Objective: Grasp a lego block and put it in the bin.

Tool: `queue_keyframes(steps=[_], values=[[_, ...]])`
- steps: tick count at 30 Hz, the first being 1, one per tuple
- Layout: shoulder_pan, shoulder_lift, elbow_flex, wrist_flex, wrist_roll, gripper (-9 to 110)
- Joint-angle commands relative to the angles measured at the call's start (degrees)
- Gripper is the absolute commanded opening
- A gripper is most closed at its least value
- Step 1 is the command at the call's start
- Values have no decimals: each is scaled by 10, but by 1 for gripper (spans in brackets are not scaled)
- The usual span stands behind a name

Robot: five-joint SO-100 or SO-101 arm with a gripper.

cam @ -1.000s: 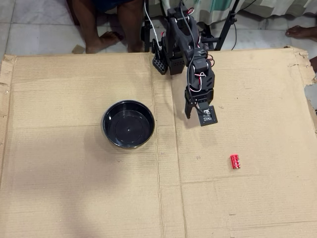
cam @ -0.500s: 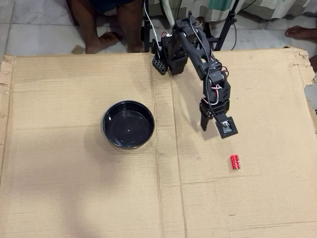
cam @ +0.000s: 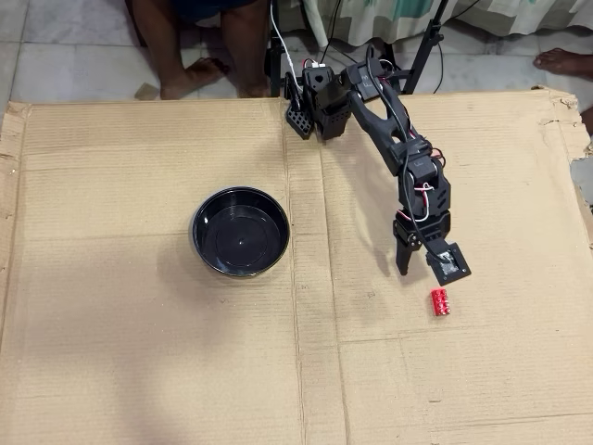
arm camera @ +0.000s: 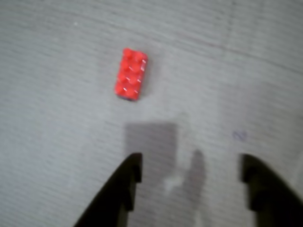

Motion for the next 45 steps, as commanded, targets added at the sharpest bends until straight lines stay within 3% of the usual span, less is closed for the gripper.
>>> queue_keyframes(steps=[1, 5, 13, 27, 45], values=[[-7, -6, -47, -7, 1, 33], [-18, -22, -53, -9, 4, 39], [-51, -55, -53, -74, 29, 39], [-68, -148, -54, -250, 51, 39], [-68, -271, -137, -259, 66, 39]])
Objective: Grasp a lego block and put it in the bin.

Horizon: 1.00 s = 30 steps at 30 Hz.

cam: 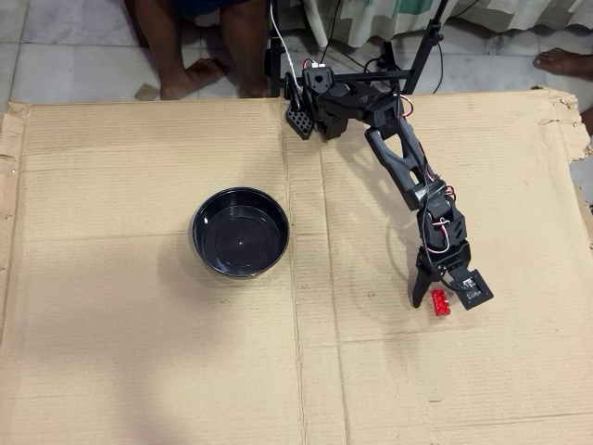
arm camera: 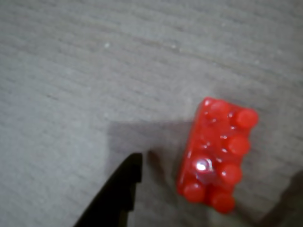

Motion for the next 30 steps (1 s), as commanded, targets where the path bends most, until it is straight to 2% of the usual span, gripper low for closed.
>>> queue_keyframes(steps=[1, 10, 16, 30], values=[[1, 0, -35, -10, 4, 39], [4, -29, -64, -10, 4, 37], [6, -30, -64, -11, 4, 21], [10, -30, -61, -11, 4, 0]])
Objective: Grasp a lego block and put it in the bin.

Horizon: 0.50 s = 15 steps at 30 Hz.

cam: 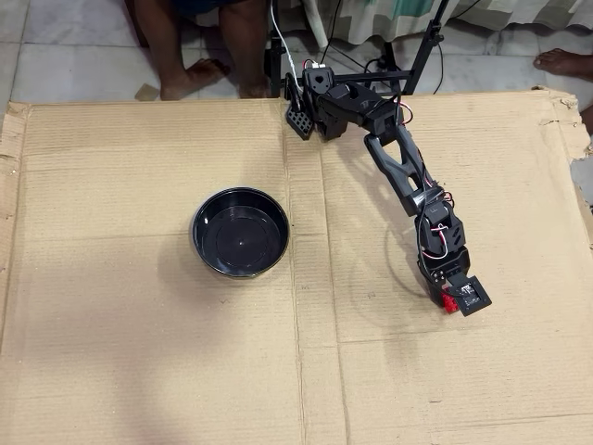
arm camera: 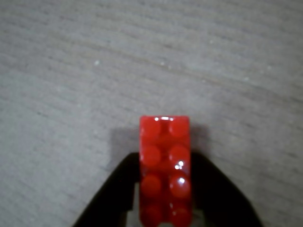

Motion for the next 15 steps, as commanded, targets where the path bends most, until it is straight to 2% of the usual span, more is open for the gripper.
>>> queue_keyframes(steps=[1, 15], values=[[1, 6, -15, -6, 3, 0], [28, 54, -5, 3, 3, 0]])
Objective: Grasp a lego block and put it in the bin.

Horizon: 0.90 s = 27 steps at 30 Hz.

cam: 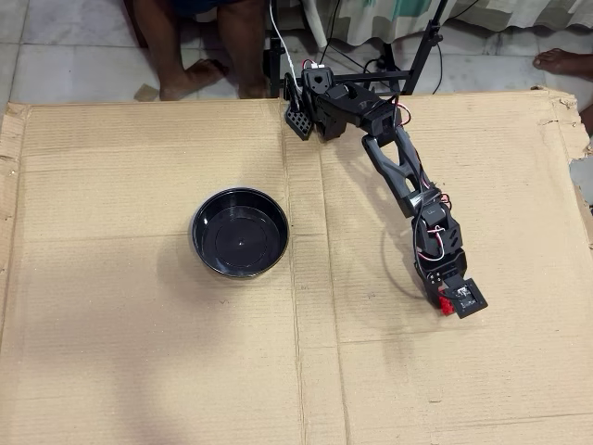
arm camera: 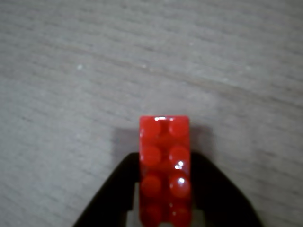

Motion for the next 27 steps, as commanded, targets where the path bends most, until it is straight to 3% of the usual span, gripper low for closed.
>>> queue_keyframes(steps=[1, 27], values=[[13, 60, 3, 1, 3, 0], [140, 473, 396, -5, 1, 0]])
